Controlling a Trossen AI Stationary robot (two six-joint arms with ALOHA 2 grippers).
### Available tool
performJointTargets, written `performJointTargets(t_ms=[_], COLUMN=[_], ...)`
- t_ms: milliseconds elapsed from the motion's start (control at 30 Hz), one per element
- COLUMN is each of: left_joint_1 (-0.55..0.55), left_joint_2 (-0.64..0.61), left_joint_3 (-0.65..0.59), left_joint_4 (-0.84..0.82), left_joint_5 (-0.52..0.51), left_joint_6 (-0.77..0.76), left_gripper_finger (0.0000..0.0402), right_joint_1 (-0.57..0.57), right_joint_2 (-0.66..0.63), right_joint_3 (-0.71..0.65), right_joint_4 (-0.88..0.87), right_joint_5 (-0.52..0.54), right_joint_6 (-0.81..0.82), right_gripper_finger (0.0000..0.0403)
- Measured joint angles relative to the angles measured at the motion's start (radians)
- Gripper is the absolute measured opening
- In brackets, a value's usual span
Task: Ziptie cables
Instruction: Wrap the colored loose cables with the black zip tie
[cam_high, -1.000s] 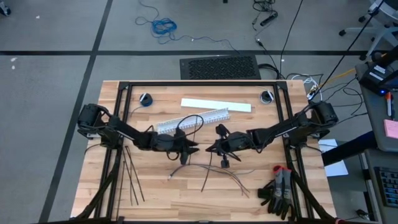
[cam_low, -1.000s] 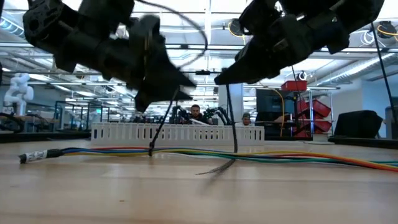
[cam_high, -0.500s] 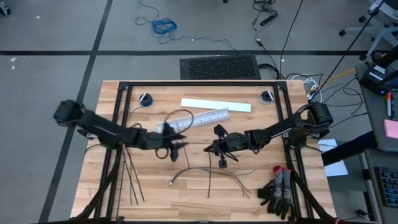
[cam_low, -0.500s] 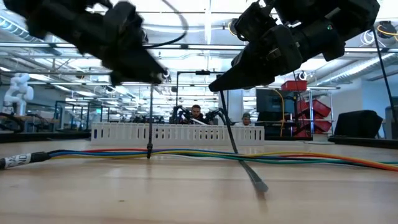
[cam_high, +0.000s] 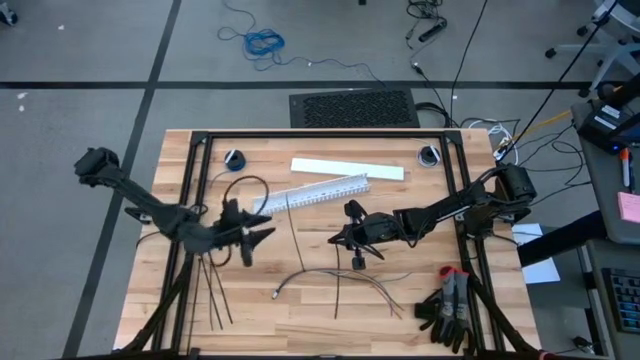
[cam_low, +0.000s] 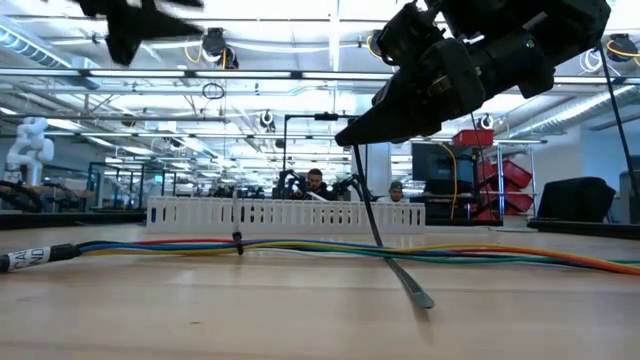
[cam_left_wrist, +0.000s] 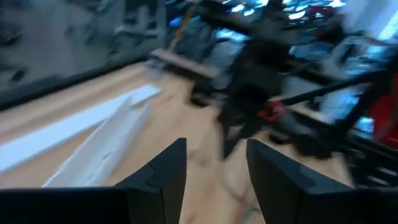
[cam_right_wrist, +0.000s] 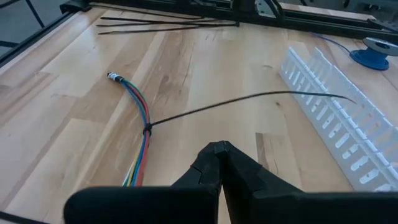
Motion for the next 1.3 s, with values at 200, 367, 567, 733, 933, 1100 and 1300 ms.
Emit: performJointTargets(t_ms=[200,367,567,733,933,1100,1300], left_joint_1=[0.042,0.109,0.156,0.183,0.195,0.239,0.290], left_joint_2=[0.238,0.512,0.754,0.875,0.983,1.043,1.070], left_joint_3=[0.001,0.001,0.001,0.002,0.057,0.145,0.193], left_joint_4=[0.117,0.426,0.878,0.903,1.039,1.042,1.020], left_joint_5=[0.019,0.049,0.143,0.185,0.188,0.264,0.324], left_joint_6=[0.050,0.136,0.303,0.226,0.289,0.331,0.326], left_gripper_finger=[0.0164,0.0164,0.0164,0.0164,0.0164,0.0164,0.0164], right_joint_1=[0.000,0.000,0.000,0.000,0.000,0.000,0.002], right_joint_2=[0.000,0.000,0.000,0.000,-0.001,0.000,0.000], right_joint_3=[0.000,0.000,0.000,0.000,0.000,0.000,0.000], right_joint_4=[0.033,0.043,0.047,0.065,0.068,0.079,0.079], right_joint_5=[0.000,-0.001,0.000,0.000,-0.001,-0.002,-0.005], right_joint_6=[0.003,0.035,0.057,0.064,0.068,0.072,0.072], right_gripper_finger=[0.0000,0.0000,0.0000,0.0000,0.0000,0.0000,0.0000])
